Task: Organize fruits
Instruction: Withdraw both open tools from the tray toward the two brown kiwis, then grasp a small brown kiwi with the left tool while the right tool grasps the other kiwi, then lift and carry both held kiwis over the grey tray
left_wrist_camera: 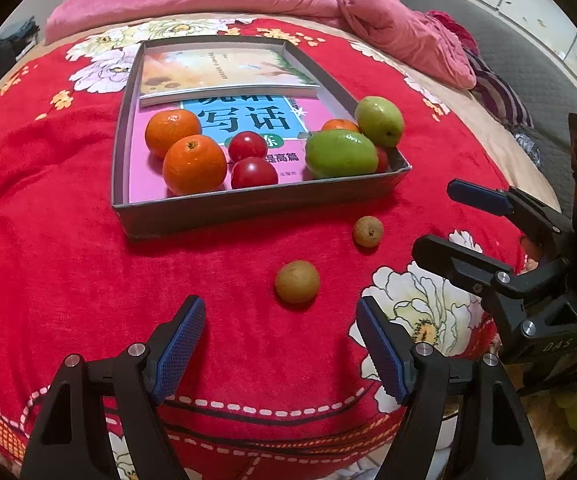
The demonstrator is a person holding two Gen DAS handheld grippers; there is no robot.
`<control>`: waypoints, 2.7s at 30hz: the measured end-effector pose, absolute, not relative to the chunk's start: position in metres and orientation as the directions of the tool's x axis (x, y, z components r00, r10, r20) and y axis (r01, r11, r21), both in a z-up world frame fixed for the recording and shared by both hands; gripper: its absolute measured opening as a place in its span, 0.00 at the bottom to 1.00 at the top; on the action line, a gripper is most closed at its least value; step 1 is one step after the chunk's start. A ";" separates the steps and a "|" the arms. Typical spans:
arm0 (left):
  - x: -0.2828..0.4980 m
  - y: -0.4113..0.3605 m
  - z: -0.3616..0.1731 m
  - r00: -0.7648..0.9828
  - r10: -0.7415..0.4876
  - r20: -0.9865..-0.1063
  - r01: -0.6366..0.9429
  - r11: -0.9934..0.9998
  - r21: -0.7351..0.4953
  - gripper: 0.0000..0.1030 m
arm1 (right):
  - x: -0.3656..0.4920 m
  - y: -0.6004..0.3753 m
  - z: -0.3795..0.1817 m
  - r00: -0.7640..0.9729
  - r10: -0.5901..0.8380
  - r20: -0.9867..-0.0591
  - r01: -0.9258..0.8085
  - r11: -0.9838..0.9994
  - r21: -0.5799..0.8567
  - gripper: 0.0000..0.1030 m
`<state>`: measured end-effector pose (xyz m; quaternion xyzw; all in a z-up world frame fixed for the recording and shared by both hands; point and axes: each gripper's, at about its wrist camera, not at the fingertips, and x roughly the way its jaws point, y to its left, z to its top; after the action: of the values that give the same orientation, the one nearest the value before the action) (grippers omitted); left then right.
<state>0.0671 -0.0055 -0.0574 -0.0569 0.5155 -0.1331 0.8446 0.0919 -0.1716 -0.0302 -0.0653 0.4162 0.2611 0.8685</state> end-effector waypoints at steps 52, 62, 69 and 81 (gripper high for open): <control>0.083 -0.018 -0.069 0.446 -0.309 -0.840 0.235 0.946 -0.224 0.27 | 0.112 -0.159 -0.056 0.380 0.490 -0.784 -0.587 0.783 0.205 0.24; 0.080 0.010 -0.039 0.524 -0.305 -0.795 0.169 0.952 -0.254 0.27 | 0.106 -0.159 -0.044 0.403 0.530 -0.746 -0.605 0.766 0.217 0.24; 0.083 0.036 -0.021 0.599 -0.246 -0.762 0.109 0.968 -0.227 0.27 | 0.103 -0.158 -0.036 0.421 0.549 -0.722 -0.614 0.759 0.219 0.24; 0.096 0.066 -0.013 0.659 -0.164 -0.734 0.038 0.982 -0.185 0.27 | 0.100 -0.152 -0.023 0.463 0.569 -0.680 -0.631 0.750 0.197 0.24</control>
<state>0.0965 0.0661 -0.0130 -0.0770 0.4092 -0.0558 0.9075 0.1003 -0.1516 -0.0228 -0.0411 0.3812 0.3511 0.8542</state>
